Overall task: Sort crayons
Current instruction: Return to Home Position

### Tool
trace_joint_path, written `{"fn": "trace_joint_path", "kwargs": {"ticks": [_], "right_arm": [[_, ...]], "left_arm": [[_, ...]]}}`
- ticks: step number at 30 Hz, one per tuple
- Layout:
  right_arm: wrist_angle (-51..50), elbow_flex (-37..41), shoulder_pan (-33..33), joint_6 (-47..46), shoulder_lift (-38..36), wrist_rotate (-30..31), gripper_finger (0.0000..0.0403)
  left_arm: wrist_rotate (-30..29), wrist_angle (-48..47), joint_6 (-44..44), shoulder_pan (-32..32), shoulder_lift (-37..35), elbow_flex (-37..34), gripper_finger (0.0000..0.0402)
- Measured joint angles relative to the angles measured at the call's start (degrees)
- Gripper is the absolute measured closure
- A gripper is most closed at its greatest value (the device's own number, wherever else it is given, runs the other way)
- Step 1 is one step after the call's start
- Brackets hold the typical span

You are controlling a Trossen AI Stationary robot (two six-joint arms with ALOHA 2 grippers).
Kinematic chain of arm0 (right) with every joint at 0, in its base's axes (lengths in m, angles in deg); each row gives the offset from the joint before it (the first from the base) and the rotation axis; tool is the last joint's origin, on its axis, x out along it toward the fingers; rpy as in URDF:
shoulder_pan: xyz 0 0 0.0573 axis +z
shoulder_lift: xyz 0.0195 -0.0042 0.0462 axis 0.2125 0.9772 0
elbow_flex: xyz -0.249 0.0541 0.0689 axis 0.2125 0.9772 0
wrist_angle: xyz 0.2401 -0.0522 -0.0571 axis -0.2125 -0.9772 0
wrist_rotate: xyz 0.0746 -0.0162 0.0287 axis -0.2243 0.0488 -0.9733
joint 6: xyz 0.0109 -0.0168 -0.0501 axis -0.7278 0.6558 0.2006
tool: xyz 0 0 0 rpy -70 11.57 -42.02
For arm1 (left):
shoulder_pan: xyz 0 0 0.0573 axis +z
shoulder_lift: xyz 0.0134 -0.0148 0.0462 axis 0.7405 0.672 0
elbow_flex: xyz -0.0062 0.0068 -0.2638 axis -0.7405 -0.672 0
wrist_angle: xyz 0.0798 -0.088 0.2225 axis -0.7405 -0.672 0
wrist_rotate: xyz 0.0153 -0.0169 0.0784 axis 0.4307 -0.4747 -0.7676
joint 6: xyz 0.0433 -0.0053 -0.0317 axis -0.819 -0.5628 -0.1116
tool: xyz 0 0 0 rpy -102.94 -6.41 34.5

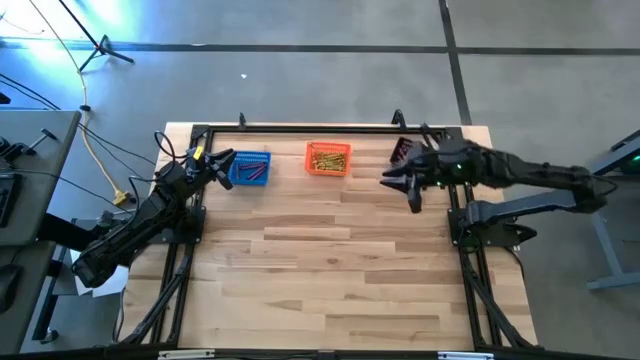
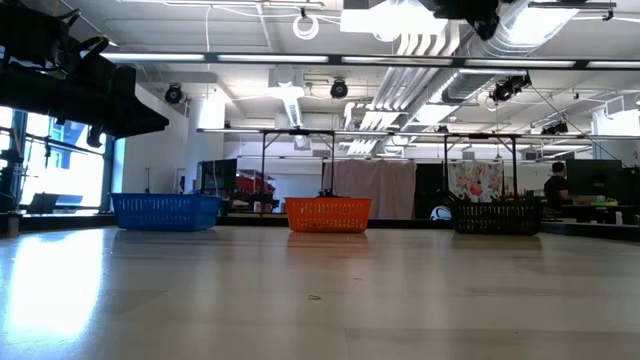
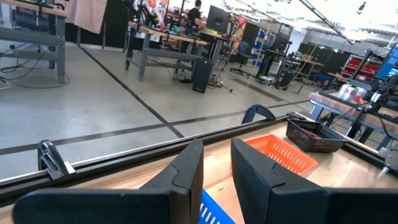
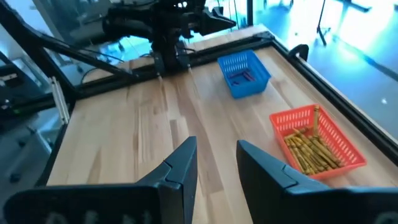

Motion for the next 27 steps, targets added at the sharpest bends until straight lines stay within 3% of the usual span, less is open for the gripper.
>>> {"fn": "trace_joint_path", "kwargs": {"ticks": [4, 13, 27], "right_arm": [[6.7, 11.1, -0.2, 0.3, -8.2, 0.0, 0.0304], [7.0, 28.3, -4.9, 0.4, -25.6, 0.0, 0.0304], [7.1, 41.3, -16.6, 0.4, -44.5, 0.0, 0.0304]], "left_arm": [[0.0, 0.0, 0.0, 0.0, 0.0, 0.0, 0.033], [0.0, 0.0, 0.0, 0.0, 0.0, 0.0, 0.033], [0.0, 0.0, 0.0, 0.0, 0.0, 0.0, 0.033]]}}
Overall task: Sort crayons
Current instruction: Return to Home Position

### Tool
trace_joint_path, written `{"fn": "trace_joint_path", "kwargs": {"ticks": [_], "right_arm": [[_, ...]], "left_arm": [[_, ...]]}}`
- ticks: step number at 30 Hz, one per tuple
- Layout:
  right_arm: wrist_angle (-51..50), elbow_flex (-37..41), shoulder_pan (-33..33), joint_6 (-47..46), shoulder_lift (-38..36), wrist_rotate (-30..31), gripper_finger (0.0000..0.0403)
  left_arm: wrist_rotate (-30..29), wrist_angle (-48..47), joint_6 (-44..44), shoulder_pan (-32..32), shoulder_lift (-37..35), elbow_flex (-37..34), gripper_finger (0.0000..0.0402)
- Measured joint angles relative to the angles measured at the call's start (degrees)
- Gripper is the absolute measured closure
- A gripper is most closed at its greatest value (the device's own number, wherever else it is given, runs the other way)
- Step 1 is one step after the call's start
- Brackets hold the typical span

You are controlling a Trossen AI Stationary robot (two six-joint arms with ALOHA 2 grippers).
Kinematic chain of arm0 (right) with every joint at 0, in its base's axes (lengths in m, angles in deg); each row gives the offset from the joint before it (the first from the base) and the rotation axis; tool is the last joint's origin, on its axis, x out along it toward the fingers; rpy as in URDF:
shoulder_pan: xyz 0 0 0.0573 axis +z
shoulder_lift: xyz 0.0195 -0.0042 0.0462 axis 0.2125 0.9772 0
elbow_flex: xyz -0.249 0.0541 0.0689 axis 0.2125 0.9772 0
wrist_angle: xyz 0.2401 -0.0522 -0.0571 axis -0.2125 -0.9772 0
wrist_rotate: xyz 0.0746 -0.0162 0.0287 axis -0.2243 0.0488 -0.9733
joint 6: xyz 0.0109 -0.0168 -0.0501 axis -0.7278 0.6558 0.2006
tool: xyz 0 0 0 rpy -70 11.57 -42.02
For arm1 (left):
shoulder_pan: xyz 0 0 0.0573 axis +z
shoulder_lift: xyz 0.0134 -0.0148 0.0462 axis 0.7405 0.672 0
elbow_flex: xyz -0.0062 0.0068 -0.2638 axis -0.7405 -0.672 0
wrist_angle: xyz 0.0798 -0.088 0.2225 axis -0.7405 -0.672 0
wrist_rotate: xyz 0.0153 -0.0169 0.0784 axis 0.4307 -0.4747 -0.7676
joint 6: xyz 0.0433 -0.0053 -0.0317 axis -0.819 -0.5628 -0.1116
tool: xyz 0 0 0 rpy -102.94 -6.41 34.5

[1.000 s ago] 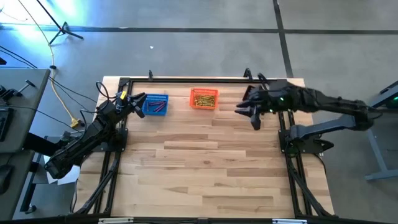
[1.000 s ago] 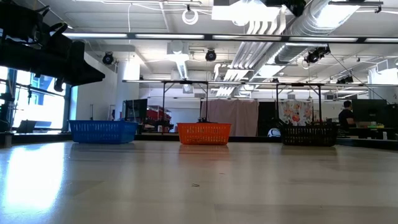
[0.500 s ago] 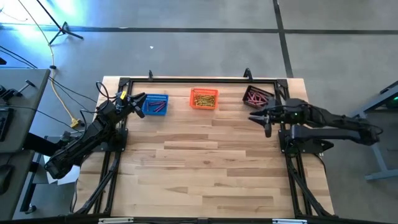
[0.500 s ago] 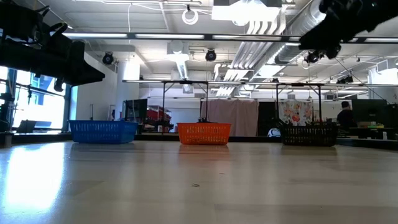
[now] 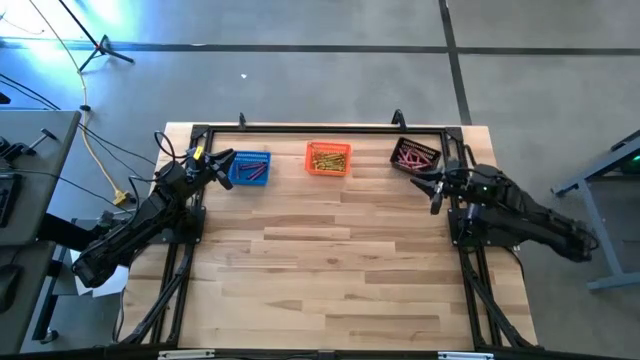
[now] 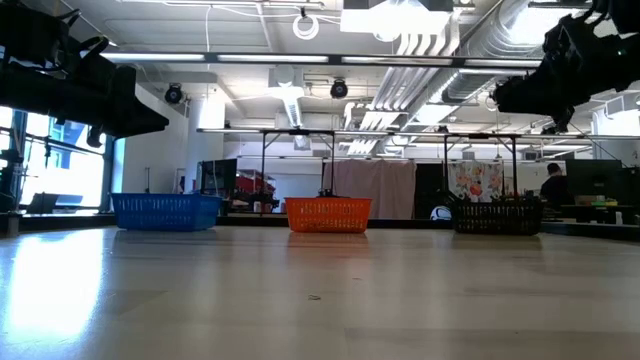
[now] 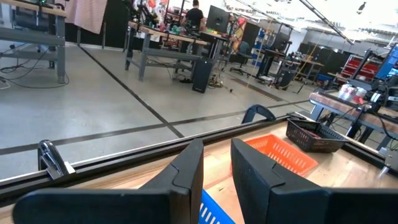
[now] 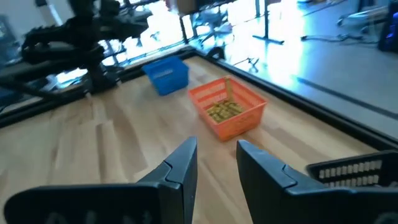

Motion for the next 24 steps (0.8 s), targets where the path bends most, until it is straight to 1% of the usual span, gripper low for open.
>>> {"fn": "trace_joint_path", "kwargs": {"ticks": [5, 7, 15, 24], "right_arm": [[0.3, 4.2, -3.8, 0.0, -6.5, 0.0, 0.0304], [0.8, 6.0, -5.3, 0.0, -8.0, 0.0, 0.0304], [4.2, 11.1, -10.7, 0.0, -7.9, -0.3, 0.0304], [6.2, 11.5, -21.6, 0.0, -8.0, -0.4, 0.0304]], "left_arm": [[0.0, 0.0, 0.0, 0.0, 0.0, 0.0, 0.033], [0.0, 0.0, 0.0, 0.0, 0.0, 0.0, 0.033], [0.0, 0.0, 0.0, 0.0, 0.0, 0.0, 0.033], [0.0, 0.0, 0.0, 0.0, 0.0, 0.0, 0.033]]}}
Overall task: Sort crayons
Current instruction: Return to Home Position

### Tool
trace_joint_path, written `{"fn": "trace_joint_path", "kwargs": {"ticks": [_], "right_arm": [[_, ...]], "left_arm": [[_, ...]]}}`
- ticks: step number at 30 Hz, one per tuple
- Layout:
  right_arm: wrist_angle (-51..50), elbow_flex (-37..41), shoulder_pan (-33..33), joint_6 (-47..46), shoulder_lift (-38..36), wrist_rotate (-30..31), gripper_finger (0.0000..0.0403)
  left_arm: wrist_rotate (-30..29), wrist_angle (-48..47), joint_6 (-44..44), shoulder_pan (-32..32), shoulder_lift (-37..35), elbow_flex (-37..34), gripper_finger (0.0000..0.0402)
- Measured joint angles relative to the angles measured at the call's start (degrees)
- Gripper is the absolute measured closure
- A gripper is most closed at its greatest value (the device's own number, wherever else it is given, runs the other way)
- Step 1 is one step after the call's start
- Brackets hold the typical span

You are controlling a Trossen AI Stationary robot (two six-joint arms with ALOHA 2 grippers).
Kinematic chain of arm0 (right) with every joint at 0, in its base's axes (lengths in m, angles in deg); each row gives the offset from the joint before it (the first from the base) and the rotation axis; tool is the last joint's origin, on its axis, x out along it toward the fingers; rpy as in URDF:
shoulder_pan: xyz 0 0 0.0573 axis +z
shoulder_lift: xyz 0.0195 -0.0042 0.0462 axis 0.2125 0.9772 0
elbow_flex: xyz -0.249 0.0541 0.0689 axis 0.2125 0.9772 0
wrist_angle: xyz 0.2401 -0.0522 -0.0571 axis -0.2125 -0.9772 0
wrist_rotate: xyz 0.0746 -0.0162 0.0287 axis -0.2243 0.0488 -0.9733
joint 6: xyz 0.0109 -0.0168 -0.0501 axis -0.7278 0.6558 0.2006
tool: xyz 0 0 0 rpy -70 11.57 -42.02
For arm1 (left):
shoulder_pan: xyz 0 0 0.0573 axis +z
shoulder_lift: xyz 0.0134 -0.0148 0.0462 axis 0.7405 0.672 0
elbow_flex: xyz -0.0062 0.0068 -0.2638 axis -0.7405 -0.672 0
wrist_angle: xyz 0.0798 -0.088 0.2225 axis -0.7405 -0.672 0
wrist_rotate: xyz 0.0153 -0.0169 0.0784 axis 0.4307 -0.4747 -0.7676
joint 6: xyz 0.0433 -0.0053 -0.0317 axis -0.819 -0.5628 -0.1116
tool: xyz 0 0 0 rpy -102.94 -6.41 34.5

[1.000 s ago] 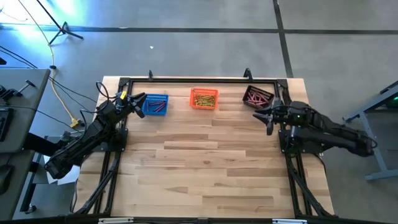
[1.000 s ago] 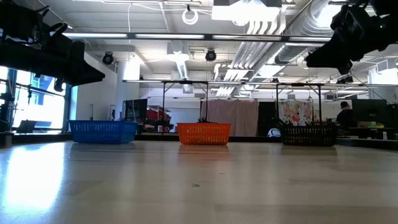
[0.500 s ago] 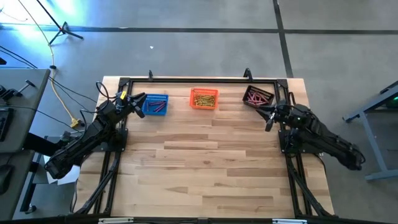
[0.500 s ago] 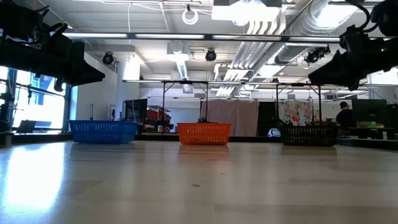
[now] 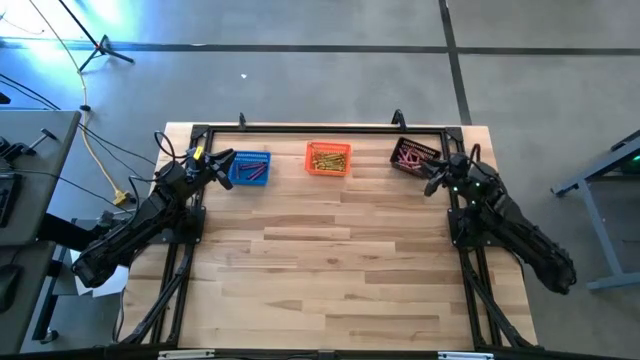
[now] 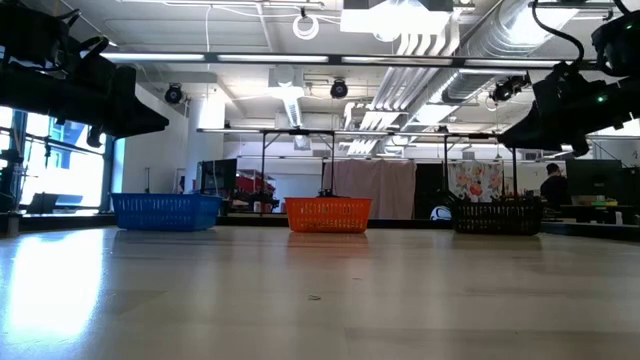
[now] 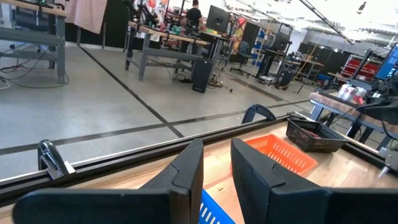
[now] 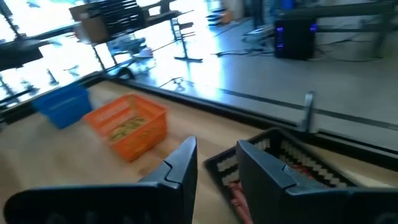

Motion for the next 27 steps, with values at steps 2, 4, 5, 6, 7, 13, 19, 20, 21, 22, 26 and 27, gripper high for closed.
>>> {"fn": "trace_joint_path", "kwargs": {"ticks": [2, 4, 5, 6, 7, 13, 19, 20, 21, 22, 26, 27], "right_arm": [[-0.1, 0.0, -2.6, 0.0, 0.0, 0.0, 0.0304], [-0.1, 0.0, -4.8, 0.0, 0.0, 0.0, 0.0304], [-0.1, 0.0, -5.8, 0.0, 0.0, 0.0, 0.0304], [-0.1, 0.0, -6.7, 0.0, 0.0, 0.0, 0.0304], [-0.1, 0.0, -7.6, 0.0, 0.0, 0.0, 0.0304], [-0.1, 0.0, -11.0, 0.0, 0.0, 0.0, 0.0304], [-0.1, 0.0, -13.3, 0.0, 0.0, 0.0, 0.0304], [-0.1, 0.0, -13.5, 0.0, 0.1, 0.0, 0.0304], [-0.1, 0.0, -13.6, 0.0, 0.2, 0.0, 0.0304], [-0.2, 0.0, -13.7, 0.0, 0.3, 0.0, 0.0304], [-0.3, 0.0, -13.7, 0.0, 0.3, 0.0, 0.0304], [-0.3, 0.0, -13.7, 0.0, 0.3, 0.0, 0.0304]], "left_arm": [[0.0, 0.0, 0.0, 0.0, 0.0, 0.0, 0.033], [0.0, 0.0, 0.0, 0.0, 0.0, 0.0, 0.033], [0.0, 0.0, 0.0, 0.0, 0.0, 0.0, 0.033], [0.0, 0.0, 0.0, 0.0, 0.0, 0.0, 0.033], [0.0, 0.0, 0.0, 0.0, 0.0, 0.0, 0.033], [0.0, 0.0, 0.0, 0.0, 0.0, 0.0, 0.033], [0.0, 0.0, 0.0, 0.0, 0.0, 0.0, 0.033], [0.0, 0.0, 0.0, 0.0, 0.0, 0.0, 0.033], [0.0, 0.0, 0.0, 0.0, 0.0, 0.0, 0.033], [0.0, 0.0, 0.0, 0.0, 0.0, 0.0, 0.033], [0.0, 0.0, 0.0, 0.0, 0.0, 0.0, 0.033], [0.0, 0.0, 0.0, 0.0, 0.0, 0.0, 0.033]]}}
